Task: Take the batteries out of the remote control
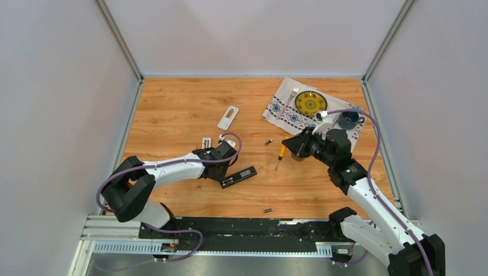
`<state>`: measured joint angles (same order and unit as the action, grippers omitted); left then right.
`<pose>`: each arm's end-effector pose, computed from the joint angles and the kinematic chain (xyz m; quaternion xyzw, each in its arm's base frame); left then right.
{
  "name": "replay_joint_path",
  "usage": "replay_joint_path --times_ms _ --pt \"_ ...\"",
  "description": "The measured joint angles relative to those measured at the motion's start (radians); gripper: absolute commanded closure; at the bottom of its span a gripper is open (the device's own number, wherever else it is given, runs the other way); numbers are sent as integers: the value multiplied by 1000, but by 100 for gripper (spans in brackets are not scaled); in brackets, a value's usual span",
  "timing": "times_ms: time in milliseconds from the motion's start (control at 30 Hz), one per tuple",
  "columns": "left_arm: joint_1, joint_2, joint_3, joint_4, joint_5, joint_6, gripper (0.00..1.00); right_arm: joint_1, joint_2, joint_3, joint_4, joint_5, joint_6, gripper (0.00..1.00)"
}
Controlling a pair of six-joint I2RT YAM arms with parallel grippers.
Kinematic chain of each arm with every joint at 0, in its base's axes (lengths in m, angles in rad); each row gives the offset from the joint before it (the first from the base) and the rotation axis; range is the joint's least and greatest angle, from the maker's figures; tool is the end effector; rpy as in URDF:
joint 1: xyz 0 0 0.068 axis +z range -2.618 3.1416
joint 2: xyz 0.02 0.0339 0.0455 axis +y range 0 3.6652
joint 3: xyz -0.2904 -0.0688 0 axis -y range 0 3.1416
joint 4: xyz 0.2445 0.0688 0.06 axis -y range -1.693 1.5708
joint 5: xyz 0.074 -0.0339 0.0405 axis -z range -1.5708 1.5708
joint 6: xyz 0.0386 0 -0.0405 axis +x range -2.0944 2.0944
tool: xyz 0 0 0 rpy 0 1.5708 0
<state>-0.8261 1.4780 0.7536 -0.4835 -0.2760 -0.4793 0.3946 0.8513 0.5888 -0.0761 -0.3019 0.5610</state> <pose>0.1808 -0.1807 0.1817 0.1436 0.9639 -0.0011 0.2242 0.1663 0.0817 0.2896 -0.0195 0.8113 0.3717 0.4509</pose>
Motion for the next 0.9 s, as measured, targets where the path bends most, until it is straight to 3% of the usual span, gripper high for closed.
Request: replay_joint_path --times_ms 267,500,700,900 --pt "-28 -20 -31 102 92 20 100 0 13 0 8 -4 0 100" --pt "-148 18 -17 180 140 10 100 0 13 0 7 -4 -1 100" --pt "-268 112 69 215 140 -29 100 0 13 0 7 -3 -2 100" --pt "-300 231 201 214 126 -48 100 0 13 0 7 2 -9 100"
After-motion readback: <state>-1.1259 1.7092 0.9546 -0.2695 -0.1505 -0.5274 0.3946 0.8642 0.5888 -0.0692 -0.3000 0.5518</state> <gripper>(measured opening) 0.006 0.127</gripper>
